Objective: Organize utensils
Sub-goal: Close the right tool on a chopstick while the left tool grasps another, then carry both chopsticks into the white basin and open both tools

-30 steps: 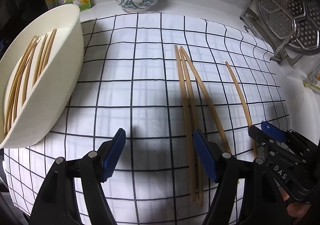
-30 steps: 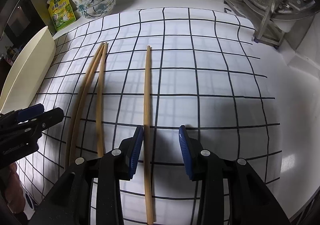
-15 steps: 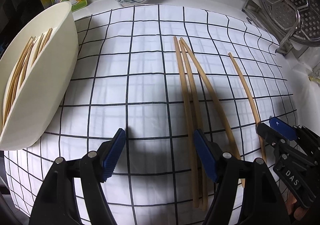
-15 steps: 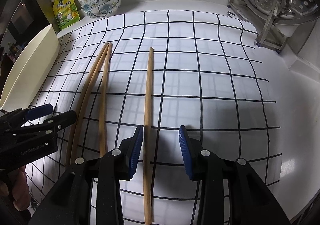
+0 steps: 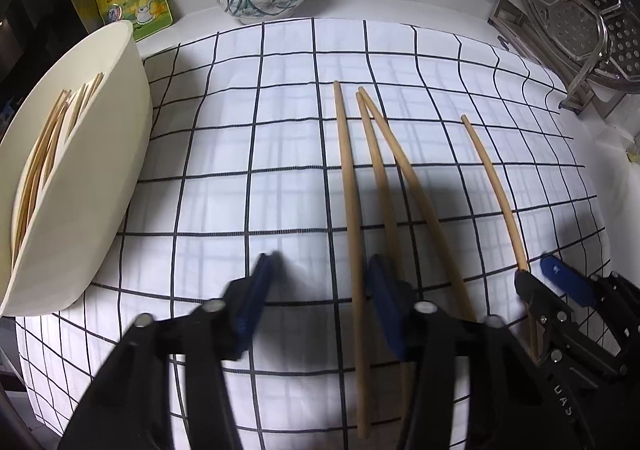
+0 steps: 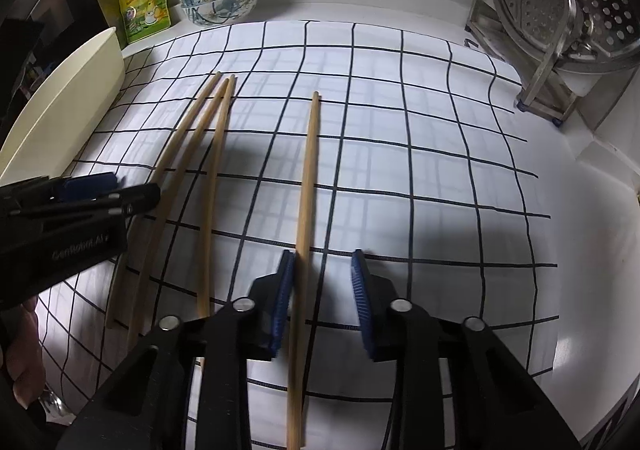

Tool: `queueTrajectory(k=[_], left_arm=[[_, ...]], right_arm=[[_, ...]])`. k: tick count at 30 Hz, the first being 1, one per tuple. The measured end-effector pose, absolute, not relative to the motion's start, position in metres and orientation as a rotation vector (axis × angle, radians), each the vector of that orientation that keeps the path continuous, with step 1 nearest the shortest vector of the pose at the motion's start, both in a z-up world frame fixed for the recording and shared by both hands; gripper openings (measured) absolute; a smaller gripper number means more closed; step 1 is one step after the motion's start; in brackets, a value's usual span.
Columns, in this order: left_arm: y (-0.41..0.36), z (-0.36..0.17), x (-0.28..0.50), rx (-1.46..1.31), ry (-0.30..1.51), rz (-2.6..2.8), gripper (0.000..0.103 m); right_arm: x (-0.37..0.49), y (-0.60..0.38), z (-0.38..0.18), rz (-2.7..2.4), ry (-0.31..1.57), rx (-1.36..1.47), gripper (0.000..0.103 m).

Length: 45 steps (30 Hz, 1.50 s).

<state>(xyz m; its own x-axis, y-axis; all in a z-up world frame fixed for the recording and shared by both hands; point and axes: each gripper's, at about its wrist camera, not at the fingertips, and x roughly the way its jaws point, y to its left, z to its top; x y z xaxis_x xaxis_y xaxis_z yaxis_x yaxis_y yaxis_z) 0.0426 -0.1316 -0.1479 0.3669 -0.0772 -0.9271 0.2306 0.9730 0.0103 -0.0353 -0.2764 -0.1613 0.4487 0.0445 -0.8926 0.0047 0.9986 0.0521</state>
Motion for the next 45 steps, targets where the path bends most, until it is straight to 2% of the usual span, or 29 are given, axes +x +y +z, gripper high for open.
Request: queueTrajectory(k=[1, 3, 5, 14, 24, 37, 45], left_arm=[[-0.132, -0.147, 0.043, 0.147, 1.178, -0.2, 0.03], [-0.133, -0.147, 0.042, 0.147, 1.179, -0.204, 0.013], [-0.133, -0.147, 0.042, 0.137, 1.184, -0.211, 0.007], [-0.128, -0.139, 0.04, 0.117, 1.204, -0.243, 0.007], [-0.103, -0.089, 0.032, 0.107, 1.123, -0.25, 0.007], [-0.023, -0.014, 0.039, 0.037, 0.967, -0.168, 0.007], [0.032, 0.0, 0.046, 0.0, 0.946, -0.111, 0.007]], right_arm=[[-0.035, -0.276, -0.161, 0.025, 1.105, 0.045, 0.012], [-0.033, -0.275, -0.161, 0.028, 1.105, 0.039, 0.007], [-0.032, -0.274, -0.161, 0.034, 1.108, 0.035, 0.007], [-0.03, -0.277, -0.148, 0.065, 1.093, 0.099, 0.006], [-0.02, -0.265, -0.109, 0.109, 1.039, 0.142, 0.006], [0.013, -0.196, -0.049, 0.228, 0.932, 0.141, 0.006], [0.041, -0.132, -0.031, 0.326, 0.904, 0.124, 0.006]])
